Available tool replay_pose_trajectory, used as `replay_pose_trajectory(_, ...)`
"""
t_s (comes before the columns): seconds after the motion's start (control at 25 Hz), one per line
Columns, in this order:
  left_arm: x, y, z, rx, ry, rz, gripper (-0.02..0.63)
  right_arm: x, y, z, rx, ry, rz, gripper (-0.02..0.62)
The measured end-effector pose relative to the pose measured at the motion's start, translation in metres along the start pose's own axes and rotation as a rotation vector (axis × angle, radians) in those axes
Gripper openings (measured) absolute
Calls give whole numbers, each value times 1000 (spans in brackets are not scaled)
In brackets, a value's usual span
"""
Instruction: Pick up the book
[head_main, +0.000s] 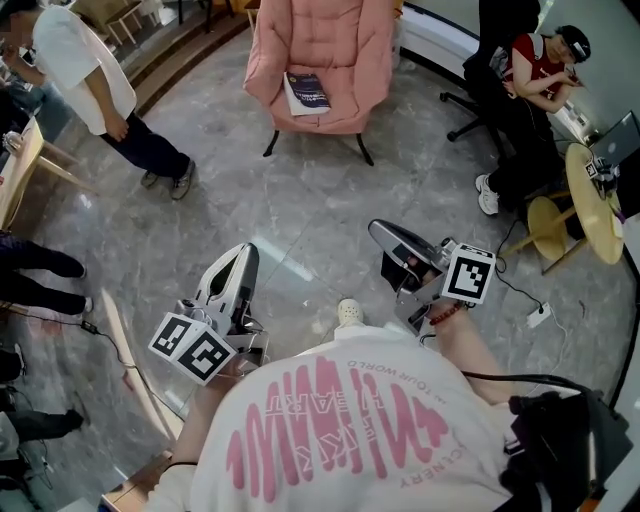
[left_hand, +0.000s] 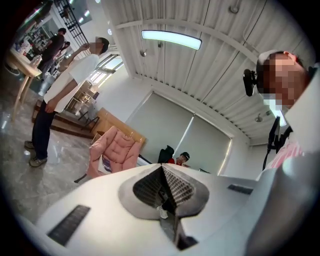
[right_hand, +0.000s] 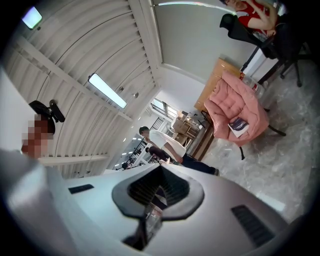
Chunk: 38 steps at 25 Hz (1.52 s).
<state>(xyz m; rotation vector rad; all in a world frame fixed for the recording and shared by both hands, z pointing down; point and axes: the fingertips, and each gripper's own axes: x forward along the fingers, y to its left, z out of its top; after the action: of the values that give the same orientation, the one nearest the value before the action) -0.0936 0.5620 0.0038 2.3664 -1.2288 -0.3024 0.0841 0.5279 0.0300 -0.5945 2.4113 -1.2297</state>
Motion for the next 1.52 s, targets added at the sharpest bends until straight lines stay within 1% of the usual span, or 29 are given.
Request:
replay_pose_trajectory(0.12,16,5,6,-1,-20,20,8,6,-16,15,4,21,-3,9)
replay_pose_trajectory(0.24,33,5,8,6,-23,29,8,14,-26,29,29,39,15,9)
replay_pose_trajectory(0.44,54,12,12,8,-50,64,8,28,-40,52,29,76,47,10)
replay_pose_trajectory(0.68,75,20,18,10,-83,102,8,37,-57,71,28,116,64,9)
replay_pose_trajectory(1.04,101,28,21,23,-82,115,8,44,-77,93,29,129,70,9)
replay_pose_trajectory(1.2,109,32,22,23,-82,121,8,39,-89,96,9,142,48,10)
replay_pose_trajectory(1.32,123,25,24,36,-84,104,8,35,-94,106,26,128,44,9)
replay_pose_trajectory(1.44,135,18,22,56,-61,85,8,30,-98,112,34,114,39,9)
replay_pose_trajectory(1.52,139,18,21,54,-49,83,8,27,-99,112,37,111,33,10)
